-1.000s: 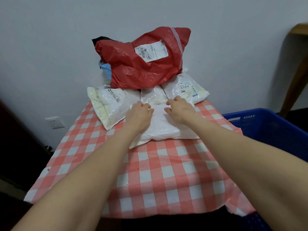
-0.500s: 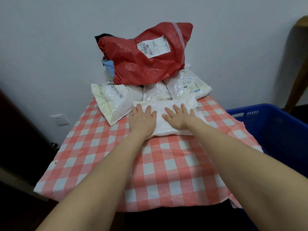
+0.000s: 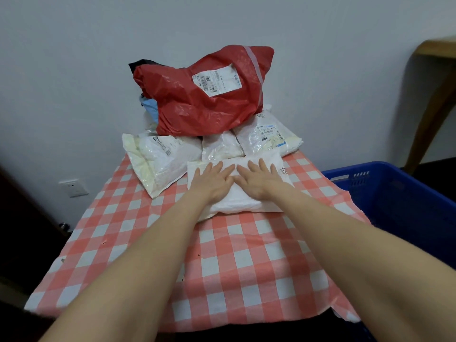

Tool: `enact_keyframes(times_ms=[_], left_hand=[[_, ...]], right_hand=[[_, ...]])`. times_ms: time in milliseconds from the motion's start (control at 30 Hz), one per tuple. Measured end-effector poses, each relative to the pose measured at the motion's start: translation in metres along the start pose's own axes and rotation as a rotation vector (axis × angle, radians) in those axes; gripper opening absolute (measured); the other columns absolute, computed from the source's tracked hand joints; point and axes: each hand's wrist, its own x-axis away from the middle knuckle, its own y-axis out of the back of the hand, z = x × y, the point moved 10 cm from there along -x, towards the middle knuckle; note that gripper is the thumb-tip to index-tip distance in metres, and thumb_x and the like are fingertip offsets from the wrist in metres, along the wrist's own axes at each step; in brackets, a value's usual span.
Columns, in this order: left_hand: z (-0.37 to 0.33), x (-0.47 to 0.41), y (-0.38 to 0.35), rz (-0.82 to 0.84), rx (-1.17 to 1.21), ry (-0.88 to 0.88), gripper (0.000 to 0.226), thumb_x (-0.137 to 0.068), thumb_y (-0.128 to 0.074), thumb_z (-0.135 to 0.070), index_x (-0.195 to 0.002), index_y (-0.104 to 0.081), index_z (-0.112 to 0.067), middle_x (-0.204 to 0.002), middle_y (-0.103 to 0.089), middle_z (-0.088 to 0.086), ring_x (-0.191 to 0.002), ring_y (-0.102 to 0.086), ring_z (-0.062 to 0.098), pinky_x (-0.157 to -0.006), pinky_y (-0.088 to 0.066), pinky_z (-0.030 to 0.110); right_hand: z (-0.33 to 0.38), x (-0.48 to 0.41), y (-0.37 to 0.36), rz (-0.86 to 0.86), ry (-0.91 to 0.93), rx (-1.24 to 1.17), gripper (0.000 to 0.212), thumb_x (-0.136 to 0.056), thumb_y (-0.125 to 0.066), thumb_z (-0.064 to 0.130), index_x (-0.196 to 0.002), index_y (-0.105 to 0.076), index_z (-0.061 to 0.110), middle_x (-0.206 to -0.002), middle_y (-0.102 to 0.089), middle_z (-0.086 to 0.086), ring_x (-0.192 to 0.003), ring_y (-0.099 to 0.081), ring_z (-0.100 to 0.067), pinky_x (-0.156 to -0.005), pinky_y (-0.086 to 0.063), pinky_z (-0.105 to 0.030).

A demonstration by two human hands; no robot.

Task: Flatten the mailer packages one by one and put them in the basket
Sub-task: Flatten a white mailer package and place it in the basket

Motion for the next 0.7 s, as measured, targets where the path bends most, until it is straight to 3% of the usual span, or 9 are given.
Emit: enact_keyframes(times_ms=[233,700], left_hand=[[0.004,-0.007,-0.014,0.057,-0.057,0.028,0.050,-0.101,-0.011,-0.046,-0.150,-0.004,-0.042,-0.161,0.003,0.000,-0.148,0.004,0.025,-0.117,0.004,0.052],[0.002,-0.002,-0.012,0.008,-0.074,0.028,0.051,-0.101,-0.011,-0.044,-0.151,-0.005,-0.039,-0.161,0.002,0.000,-0.148,0.004,0.024,-0.117,0.004,0.051]], right_hand=[[-0.009,-0.008,-0.013,0.118,-0.035,0.003,0.061,-0.097,-0.010,0.062,-0.152,0.001,0.039,-0.161,0.012,0.002,-0.147,0.018,-0.025,-0.116,0.010,-0.053],[-0.008,-0.008,-0.015,0.112,-0.039,0.013,0.060,-0.097,-0.009,0.062,-0.152,0.002,0.040,-0.161,0.014,0.003,-0.146,0.019,-0.024,-0.116,0.010,-0.052]])
